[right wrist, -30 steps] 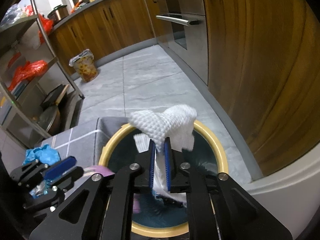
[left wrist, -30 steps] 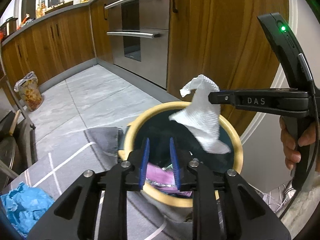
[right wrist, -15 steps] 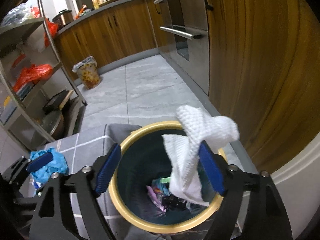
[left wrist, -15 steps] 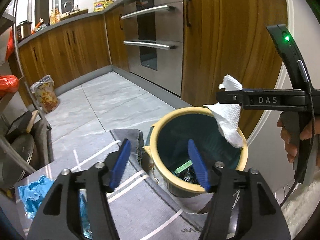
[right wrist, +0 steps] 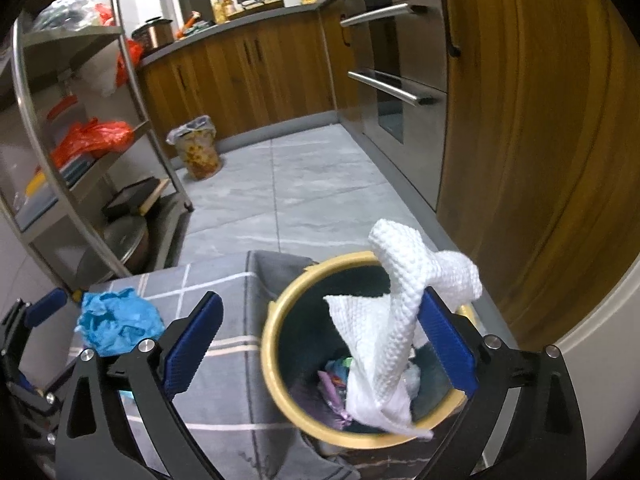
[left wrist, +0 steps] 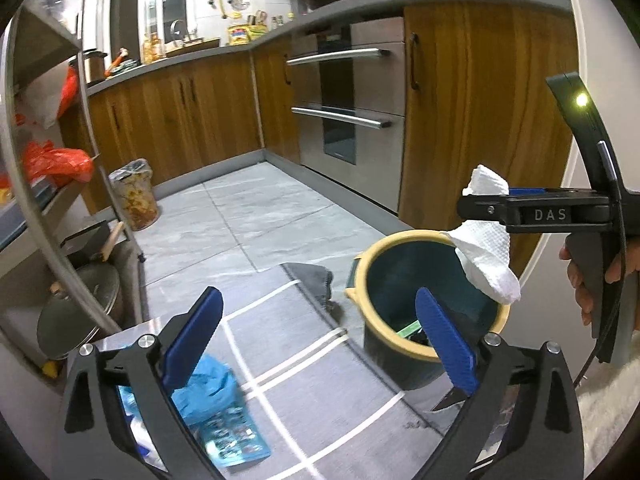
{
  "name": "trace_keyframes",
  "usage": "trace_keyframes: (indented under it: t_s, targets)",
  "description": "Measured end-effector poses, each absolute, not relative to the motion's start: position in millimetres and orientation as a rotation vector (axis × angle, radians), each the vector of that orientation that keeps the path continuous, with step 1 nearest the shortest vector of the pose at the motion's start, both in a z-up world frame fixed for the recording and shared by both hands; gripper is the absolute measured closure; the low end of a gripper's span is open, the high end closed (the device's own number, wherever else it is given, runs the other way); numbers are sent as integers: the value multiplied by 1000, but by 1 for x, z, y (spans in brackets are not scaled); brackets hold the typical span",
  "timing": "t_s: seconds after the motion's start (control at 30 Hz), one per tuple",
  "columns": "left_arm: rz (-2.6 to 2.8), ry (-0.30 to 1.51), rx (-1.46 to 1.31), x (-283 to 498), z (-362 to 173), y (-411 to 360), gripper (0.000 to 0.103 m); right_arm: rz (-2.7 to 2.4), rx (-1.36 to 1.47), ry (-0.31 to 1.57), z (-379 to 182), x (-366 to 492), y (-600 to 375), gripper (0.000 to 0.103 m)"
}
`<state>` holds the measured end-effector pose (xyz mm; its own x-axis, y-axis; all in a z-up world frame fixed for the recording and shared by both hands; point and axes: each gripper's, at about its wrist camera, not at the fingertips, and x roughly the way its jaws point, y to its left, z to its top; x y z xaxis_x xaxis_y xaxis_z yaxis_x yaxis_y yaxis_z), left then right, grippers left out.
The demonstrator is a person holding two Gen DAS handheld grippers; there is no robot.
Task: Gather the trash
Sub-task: 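Move both grippers back to the trash pile, cloth still on the right gripper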
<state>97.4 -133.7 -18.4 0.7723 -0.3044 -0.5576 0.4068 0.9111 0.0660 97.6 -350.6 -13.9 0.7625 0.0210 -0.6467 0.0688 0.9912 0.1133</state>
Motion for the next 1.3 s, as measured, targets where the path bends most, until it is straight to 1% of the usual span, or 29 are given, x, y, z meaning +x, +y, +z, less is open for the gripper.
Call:
trace_keyframes:
  t_s: [0.4, 0.77, 1.03, 1.3]
  targets:
    - [-279, 567, 152, 78, -6, -70, 6, 66, 58, 691, -2, 99, -284, 6]
    - [-110, 536, 61, 71, 7, 9, 6, 120, 13, 700, -2, 106, -235, 6]
    - [-9, 551, 42, 69, -1, 59, 6, 144, 75, 715, -3, 120, -208, 6]
    - [76, 578, 12, 66, -14, 106, 6, 216, 68, 765, -15, 130, -161, 6]
